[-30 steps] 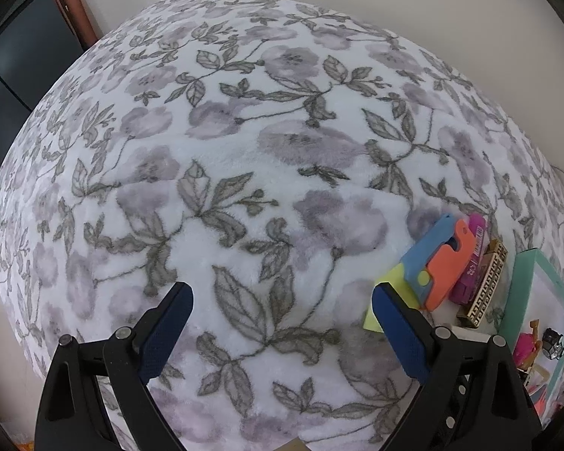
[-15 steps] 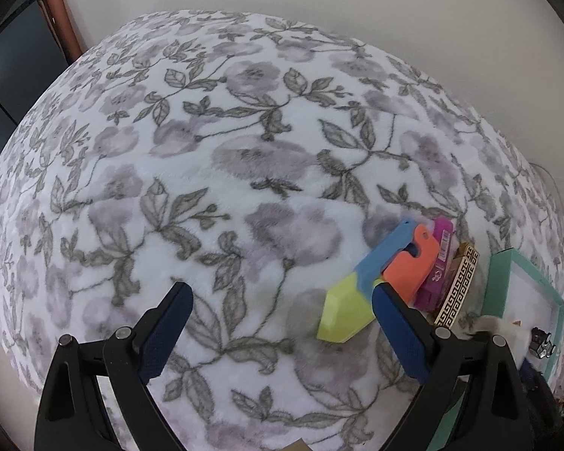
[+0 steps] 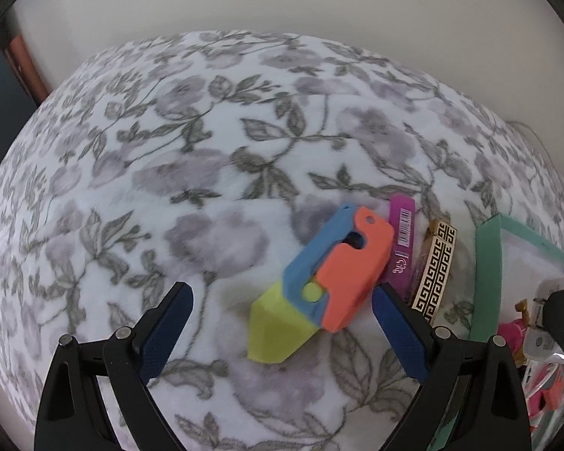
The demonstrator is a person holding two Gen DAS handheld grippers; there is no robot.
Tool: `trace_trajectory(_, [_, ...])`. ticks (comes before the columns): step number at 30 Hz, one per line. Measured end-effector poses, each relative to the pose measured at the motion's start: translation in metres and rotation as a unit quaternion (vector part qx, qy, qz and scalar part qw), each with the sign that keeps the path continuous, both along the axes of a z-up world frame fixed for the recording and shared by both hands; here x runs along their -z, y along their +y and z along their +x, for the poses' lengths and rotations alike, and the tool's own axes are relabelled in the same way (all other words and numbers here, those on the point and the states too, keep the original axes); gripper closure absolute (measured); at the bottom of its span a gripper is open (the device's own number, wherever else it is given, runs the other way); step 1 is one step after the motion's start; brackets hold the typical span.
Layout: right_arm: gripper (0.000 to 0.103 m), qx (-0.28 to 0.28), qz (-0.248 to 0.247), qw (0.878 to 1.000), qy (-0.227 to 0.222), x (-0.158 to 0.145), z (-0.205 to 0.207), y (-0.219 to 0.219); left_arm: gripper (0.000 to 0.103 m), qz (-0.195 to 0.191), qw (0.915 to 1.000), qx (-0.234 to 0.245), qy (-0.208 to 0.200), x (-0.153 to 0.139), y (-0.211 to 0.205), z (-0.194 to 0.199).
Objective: Organize rigid objects
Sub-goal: 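Grasp the white cube with the right tool while the left tool grasps the orange-blue-yellow toy, then carry the folding toy over the tray with the left tool while the right tool carries the white cube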
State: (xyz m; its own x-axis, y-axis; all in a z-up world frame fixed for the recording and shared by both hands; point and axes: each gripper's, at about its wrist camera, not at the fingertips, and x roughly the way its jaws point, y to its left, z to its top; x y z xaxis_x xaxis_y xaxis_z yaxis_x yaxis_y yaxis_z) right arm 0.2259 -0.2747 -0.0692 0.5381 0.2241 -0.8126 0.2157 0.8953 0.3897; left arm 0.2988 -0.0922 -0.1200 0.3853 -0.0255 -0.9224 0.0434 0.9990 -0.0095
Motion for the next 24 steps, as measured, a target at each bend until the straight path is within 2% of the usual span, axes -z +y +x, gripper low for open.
trace_trajectory(6, [0.050,0.003,0.006,1.000,0.003,0.001,-0.002,-0.005,0.007,-0.019,0.9997,-0.011,-0.007,0.005,0.004,0.003])
trace_trajectory(11, [0.050,0.005,0.010,1.000,0.007,0.003,-0.002,-0.006,0.027,-0.028,0.9992,-0.022,-0.020,0.002,0.013,0.006])
trace_trajectory(15, [0.050,0.007,0.013,1.000,0.008,0.003,-0.002,-0.008,0.029,-0.035,0.9985,-0.034,-0.023,0.003,0.022,0.007])
trace_trajectory(20, [0.050,0.009,0.014,1.000,0.011,0.005,-0.002,-0.009,0.048,-0.033,0.9973,-0.061,-0.027,0.002,0.035,0.008])
trace_trajectory(24, [0.050,0.010,0.016,1.000,0.014,0.008,-0.002,-0.010,0.053,-0.039,0.9962,-0.073,-0.026,0.002,0.043,0.009])
